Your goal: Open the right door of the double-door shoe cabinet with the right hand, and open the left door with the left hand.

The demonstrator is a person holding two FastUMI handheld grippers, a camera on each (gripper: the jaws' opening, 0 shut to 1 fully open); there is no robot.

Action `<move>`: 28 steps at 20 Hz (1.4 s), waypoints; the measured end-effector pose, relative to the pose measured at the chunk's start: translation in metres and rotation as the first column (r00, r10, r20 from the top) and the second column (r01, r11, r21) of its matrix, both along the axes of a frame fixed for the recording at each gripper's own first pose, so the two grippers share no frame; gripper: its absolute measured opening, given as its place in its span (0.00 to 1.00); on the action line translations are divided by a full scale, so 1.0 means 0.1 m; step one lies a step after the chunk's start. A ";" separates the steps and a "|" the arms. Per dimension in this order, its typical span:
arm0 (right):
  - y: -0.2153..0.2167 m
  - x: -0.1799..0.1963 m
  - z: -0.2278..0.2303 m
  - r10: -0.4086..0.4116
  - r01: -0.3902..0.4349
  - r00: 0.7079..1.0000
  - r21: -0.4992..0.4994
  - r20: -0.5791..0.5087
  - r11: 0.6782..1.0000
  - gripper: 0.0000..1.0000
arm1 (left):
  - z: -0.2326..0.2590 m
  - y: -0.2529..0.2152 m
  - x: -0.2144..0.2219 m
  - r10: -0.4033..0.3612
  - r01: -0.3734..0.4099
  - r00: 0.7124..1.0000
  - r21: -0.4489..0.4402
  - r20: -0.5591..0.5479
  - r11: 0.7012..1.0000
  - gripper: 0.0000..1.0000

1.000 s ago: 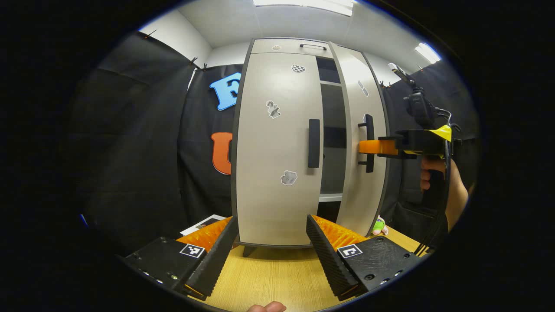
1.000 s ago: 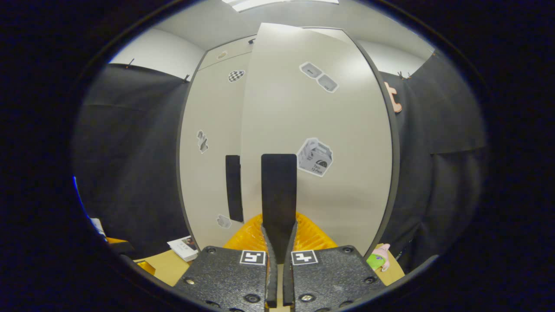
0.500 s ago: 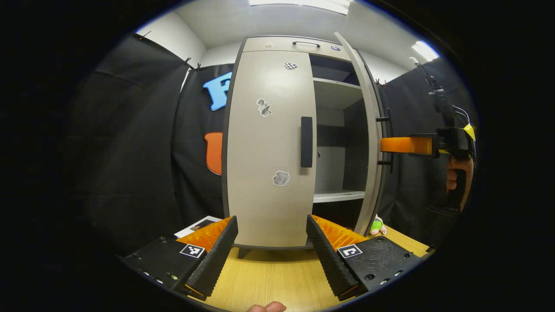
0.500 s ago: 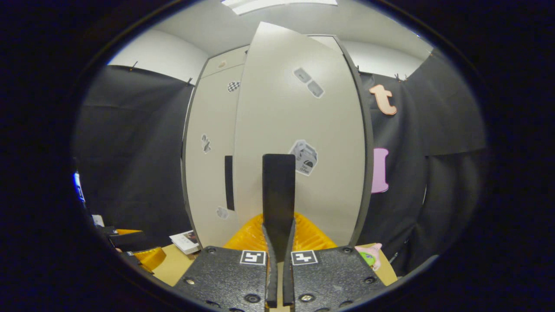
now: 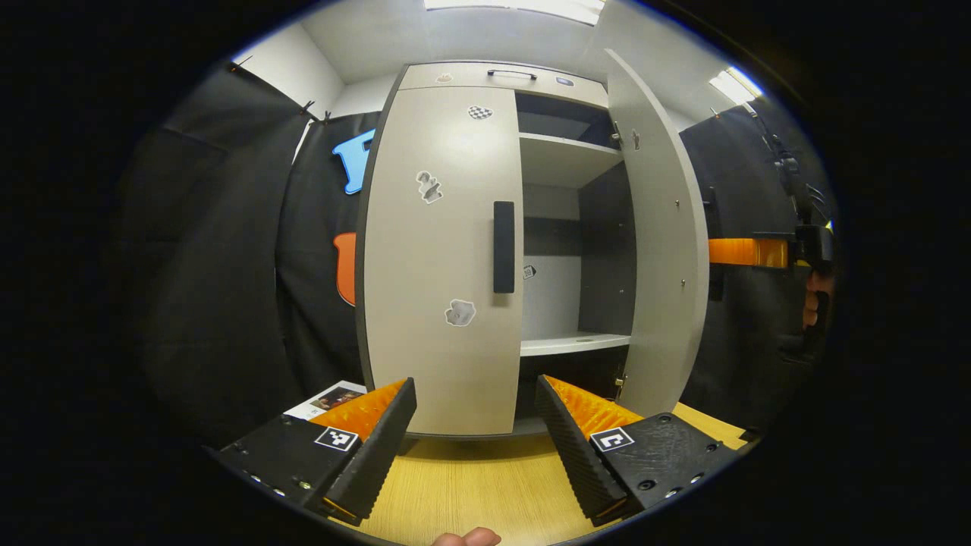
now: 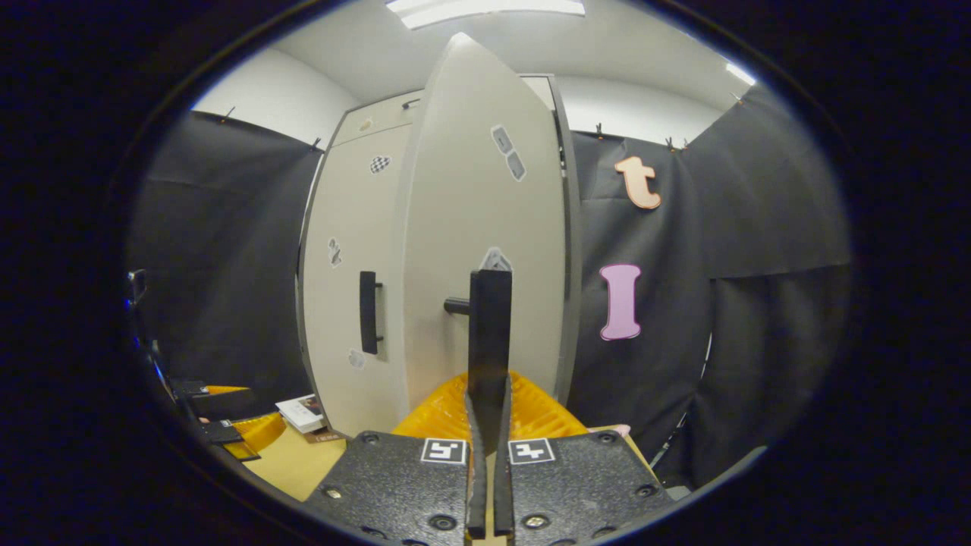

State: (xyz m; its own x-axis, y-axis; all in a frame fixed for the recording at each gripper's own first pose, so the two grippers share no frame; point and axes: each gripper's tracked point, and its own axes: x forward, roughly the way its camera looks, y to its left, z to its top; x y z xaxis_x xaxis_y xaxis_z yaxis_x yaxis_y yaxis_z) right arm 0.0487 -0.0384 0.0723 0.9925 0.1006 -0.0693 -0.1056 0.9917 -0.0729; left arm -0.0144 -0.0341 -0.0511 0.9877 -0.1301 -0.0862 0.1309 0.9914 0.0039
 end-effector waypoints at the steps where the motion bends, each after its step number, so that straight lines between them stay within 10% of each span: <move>1: 0.00 0.00 0.00 0.002 -0.002 1.000 -0.001 -0.006 1.000 0.07 | 0.00 -0.02 0.01 -0.004 0.004 1.000 -0.002 0.000 1.000 0.95; 17: -0.96 -0.11 0.08 -0.232 0.234 0.971 -0.034 0.059 0.972 0.04 | 0.02 -0.11 0.07 -0.003 0.004 1.000 -0.017 0.016 1.000 0.95; 20: -0.94 -0.08 0.06 -0.164 0.160 0.986 0.091 0.039 0.983 0.04 | 0.01 -0.07 0.07 0.006 -0.006 1.000 -0.015 0.012 1.000 0.95; 28: -0.99 -0.09 0.03 -0.180 0.180 0.983 0.018 0.038 0.984 0.04 | 0.01 0.06 0.00 0.035 -0.035 0.999 -0.031 0.006 0.999 0.95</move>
